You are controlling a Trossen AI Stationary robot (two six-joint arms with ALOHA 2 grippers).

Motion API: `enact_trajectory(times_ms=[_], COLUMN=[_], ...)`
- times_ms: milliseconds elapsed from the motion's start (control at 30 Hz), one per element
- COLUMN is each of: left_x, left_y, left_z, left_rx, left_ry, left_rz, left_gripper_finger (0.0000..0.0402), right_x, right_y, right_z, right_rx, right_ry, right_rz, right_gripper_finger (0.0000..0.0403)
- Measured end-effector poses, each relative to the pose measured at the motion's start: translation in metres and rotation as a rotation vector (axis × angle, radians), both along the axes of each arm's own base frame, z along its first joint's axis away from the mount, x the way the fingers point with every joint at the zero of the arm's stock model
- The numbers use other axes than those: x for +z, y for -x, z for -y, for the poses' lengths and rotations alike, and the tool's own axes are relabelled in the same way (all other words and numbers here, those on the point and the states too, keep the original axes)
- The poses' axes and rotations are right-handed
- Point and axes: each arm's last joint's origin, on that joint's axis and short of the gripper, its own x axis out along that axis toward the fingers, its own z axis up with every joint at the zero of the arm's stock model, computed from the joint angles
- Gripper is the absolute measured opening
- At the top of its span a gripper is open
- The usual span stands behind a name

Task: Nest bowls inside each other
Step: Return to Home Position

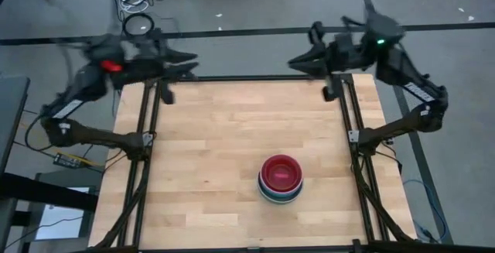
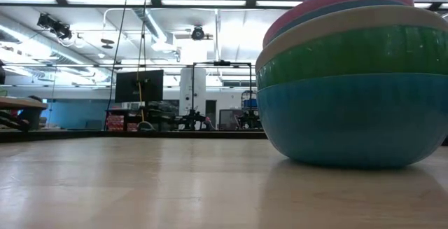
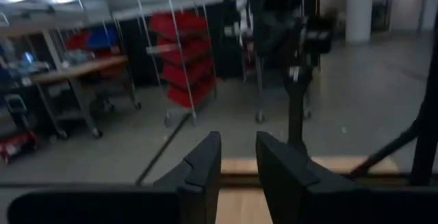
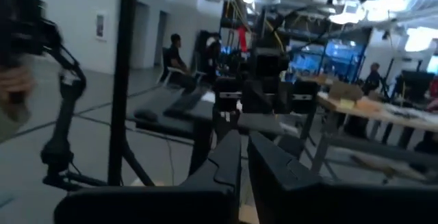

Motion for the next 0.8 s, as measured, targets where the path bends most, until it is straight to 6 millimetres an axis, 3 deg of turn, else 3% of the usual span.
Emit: enact_trajectory(times_ms=[233,433,567,800], left_x=[0.009,0.002,-0.013,-0.058], left_y=[0.078,0.124,0.14,0.143], left_z=[0.027,0.042,0.048,0.049], left_rx=[0.02,0.044,0.039,0.036], left_ry=[-0.004,0.03,0.054,0.1], left_rz=[0.091,0.137,0.154,0.19], left_gripper_finger=[0.0102,0.0102,0.0102,0.0102], right_x=[0.008,0.015,0.01,-0.028], right_y=[0.047,0.075,0.085,0.082], right_z=[-0.012,-0.025,-0.029,-0.028], right_rx=[0.011,0.034,0.056,0.068], right_ry=[0.002,0.007,0.006,-0.023], right_rz=[-0.013,0.022,0.021,0.028], right_gripper_finger=[0.0018,0.002,0.0017,0.0018])
